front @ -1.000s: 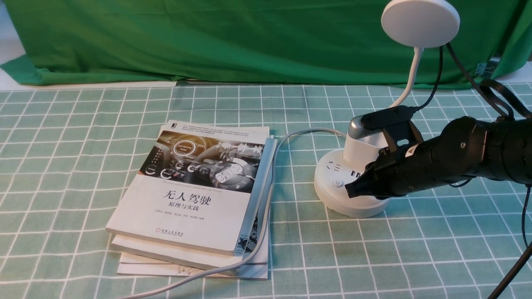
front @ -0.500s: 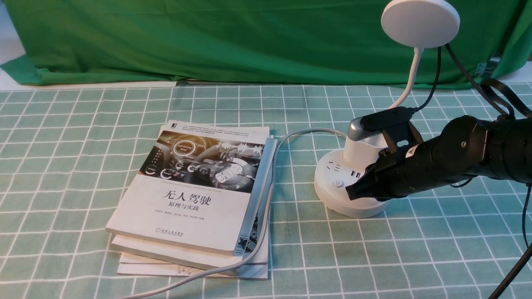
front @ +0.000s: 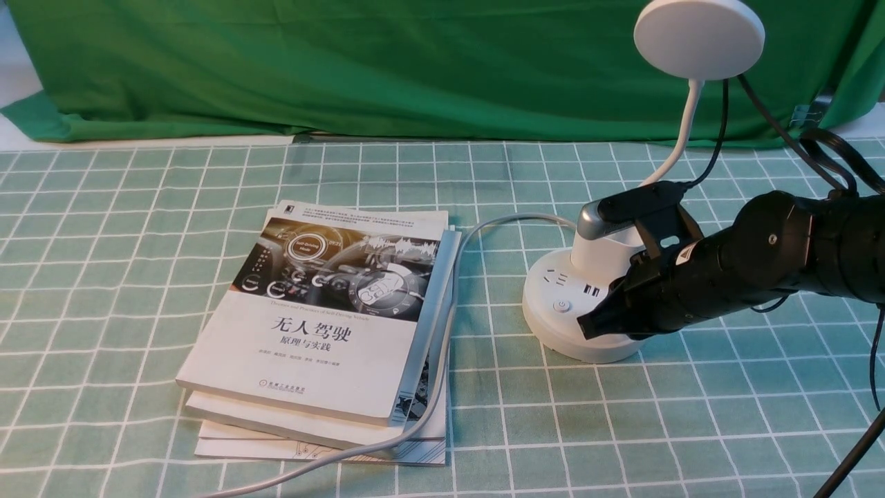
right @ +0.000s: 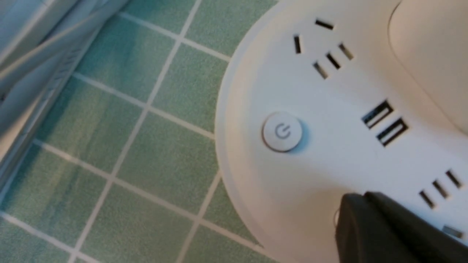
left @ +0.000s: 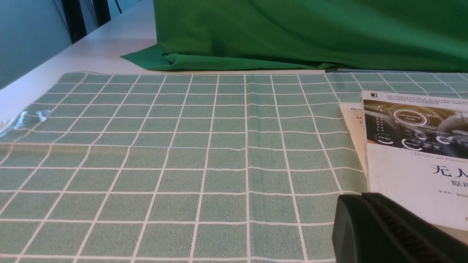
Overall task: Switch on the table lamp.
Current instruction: 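Press the button on the base of the white desk lamp with the right gripper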
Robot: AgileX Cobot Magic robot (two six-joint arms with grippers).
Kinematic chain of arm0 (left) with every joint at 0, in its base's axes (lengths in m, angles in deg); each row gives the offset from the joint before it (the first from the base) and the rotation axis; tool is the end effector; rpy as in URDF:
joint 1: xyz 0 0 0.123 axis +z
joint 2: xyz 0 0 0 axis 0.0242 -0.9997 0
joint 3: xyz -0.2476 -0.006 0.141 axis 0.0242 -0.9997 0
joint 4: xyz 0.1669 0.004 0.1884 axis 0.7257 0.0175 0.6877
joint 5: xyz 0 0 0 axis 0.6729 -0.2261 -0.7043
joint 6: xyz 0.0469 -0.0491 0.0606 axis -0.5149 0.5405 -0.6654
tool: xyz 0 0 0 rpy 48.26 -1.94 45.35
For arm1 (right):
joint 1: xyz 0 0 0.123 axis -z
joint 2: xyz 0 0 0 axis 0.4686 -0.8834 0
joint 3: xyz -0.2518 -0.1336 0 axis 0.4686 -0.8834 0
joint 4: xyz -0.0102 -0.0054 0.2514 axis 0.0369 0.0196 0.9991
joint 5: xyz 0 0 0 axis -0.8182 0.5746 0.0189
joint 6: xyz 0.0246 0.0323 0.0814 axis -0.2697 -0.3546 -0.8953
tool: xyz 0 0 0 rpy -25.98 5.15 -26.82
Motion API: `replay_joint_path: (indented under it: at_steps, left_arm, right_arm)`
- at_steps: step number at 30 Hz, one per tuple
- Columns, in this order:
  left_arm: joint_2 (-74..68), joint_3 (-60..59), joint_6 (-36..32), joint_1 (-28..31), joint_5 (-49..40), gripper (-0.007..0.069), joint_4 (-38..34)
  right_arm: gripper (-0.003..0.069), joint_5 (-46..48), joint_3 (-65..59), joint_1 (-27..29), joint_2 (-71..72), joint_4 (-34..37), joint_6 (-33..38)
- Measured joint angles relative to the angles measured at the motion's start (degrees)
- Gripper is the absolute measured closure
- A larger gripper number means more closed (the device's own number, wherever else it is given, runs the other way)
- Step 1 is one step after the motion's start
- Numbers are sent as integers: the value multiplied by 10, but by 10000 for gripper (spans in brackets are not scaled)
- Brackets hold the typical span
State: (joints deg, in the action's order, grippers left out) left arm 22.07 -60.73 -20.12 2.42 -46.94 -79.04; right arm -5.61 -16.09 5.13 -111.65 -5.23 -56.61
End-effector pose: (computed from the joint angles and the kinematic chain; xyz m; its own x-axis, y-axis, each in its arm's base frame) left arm 0.0557 0.0026 0.1916 -0.1290 -0.0018 -0.9916 -0.0542 0.9985 0.0052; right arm 0.3271 0.1493 0.1669 -0.7497 -0.3807 -0.5413 -0.4901 0.8690 0.0676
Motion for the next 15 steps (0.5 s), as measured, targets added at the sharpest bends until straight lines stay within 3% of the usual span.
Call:
replay_joint_path:
  at_steps: [15]
  left_arm:
    - [0,0,0,0,0,603,0]
  right_arm:
    - [622,4,7,0,-11,-1,-3]
